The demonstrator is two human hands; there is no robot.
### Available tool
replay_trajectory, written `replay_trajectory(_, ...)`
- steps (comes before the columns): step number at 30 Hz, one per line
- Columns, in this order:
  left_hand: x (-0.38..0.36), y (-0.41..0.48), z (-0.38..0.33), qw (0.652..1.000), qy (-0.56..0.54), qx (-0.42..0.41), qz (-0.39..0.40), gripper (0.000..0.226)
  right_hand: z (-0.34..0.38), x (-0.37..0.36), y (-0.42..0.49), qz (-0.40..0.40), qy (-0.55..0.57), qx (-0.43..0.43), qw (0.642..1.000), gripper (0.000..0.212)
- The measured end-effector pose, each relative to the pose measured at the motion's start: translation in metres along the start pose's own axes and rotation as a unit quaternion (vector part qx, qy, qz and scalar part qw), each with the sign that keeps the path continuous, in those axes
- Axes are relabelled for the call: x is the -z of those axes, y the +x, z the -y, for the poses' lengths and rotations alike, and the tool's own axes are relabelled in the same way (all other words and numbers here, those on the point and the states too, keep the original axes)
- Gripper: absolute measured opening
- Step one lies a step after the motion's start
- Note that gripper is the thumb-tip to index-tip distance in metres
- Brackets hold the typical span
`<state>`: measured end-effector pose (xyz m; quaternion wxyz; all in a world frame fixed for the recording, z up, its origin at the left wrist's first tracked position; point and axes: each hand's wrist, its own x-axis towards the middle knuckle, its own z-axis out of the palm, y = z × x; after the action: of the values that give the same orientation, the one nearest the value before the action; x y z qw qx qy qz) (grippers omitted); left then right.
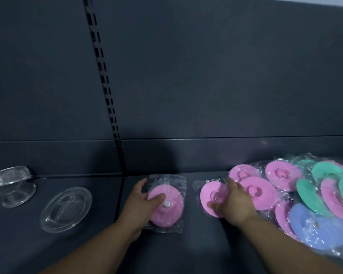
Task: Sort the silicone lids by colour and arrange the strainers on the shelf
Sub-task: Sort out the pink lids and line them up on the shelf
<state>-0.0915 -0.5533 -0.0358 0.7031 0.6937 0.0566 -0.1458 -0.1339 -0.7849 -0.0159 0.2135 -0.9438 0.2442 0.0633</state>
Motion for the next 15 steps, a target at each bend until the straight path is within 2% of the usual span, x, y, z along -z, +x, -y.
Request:
replay_trajectory(4, 0.016, 0.001, 0.002, 1.000, -0.008, 0.010, -0.025, 0.059, 0.000, -0.002, 0.006, -0.003, -0.038, -0.008, 0.999, 0.108)
replay_trajectory(7, 0.023, 0.002, 0.001, 0.999, -0.016, 0.019, -0.032, 0.051, 0.004, -0.004, 0.006, 0.002, -0.018, -0.011, 1.000, 0.109)
replay_trajectory(10, 0.026, 0.003, -0.002, 0.998, -0.028, 0.037, -0.034, 0.029, 0.009, -0.007, 0.007, -0.025, 0.092, -0.006, 0.995, 0.114)
replay_trajectory(12, 0.027, 0.005, -0.003, 0.998, -0.032, 0.047, -0.036, 0.018, 0.014, -0.007, 0.008, -0.042, 0.194, -0.017, 0.980, 0.111)
replay_trajectory(15, 0.028, 0.009, -0.005, 0.996, -0.044, 0.064, -0.041, 0.022, 0.019, -0.008, 0.012, -0.040, 0.345, -0.052, 0.936, 0.100)
